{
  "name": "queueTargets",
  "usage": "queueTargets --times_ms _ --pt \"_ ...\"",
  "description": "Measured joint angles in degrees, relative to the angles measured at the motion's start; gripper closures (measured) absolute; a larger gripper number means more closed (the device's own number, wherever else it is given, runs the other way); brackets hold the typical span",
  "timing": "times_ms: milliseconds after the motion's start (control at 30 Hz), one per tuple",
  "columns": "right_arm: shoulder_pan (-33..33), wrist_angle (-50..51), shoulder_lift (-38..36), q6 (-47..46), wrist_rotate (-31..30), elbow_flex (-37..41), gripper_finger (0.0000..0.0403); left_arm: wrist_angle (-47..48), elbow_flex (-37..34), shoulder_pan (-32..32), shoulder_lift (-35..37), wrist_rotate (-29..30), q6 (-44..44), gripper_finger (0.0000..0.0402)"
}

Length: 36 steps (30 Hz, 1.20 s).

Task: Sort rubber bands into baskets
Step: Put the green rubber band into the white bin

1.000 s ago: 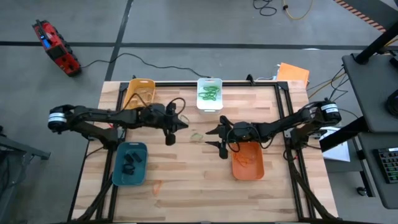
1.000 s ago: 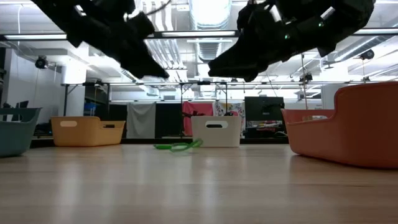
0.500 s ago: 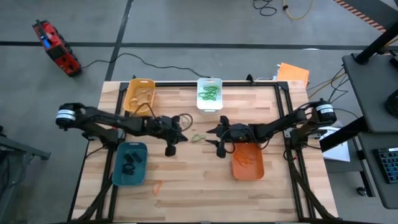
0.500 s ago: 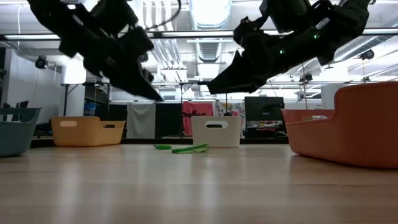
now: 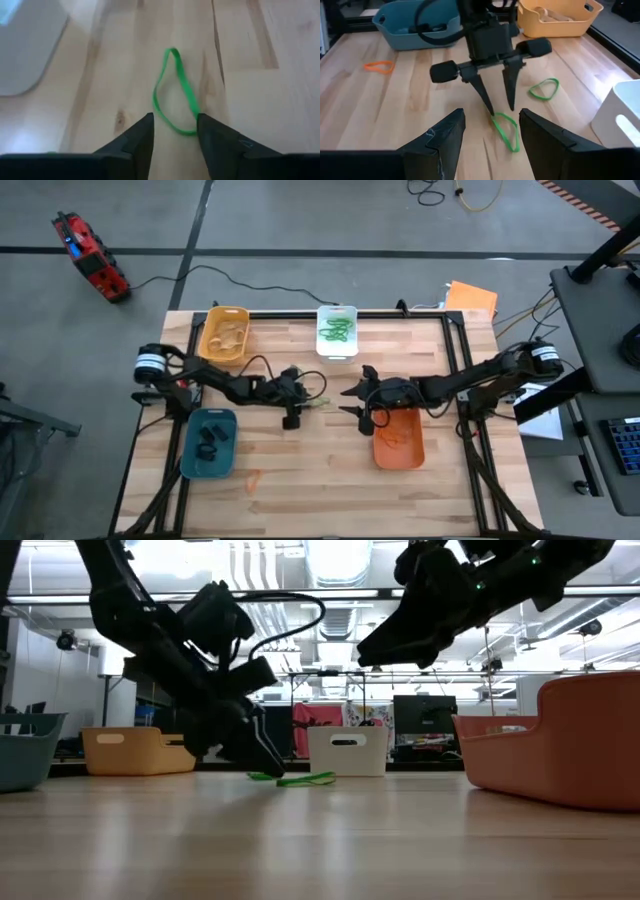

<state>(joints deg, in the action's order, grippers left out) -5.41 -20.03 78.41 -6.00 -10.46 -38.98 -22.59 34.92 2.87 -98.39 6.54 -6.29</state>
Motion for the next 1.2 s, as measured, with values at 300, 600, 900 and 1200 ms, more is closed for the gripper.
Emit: queueTargets --times_ms 300,600,900,1200 --pt "-0.3 0.0 0.9 -0.6 -0.1 0.0 0.022 -3.8 0.2 0.0 -4.4 -0.4 3.4 0.0259" --pt "-0.3 -0.1 0.9 -0.9 -0.1 0.0 0.022 -5.7 0.3 -0.1 -6.0 -1.6 3.8 0.0365" --pt "-0.6 -2.9 3.3 3.2 -0.1 0.0 0.022 -5.9 -0.1 -0.7 -1.2 -3.6 0.3 0.0401" --pt "-0.3 -6.9 10.0 10.3 -0.2 -4.1 0.022 -6.4 0.0 -1.1 8.1 -9.2 -0.7 0.0401"
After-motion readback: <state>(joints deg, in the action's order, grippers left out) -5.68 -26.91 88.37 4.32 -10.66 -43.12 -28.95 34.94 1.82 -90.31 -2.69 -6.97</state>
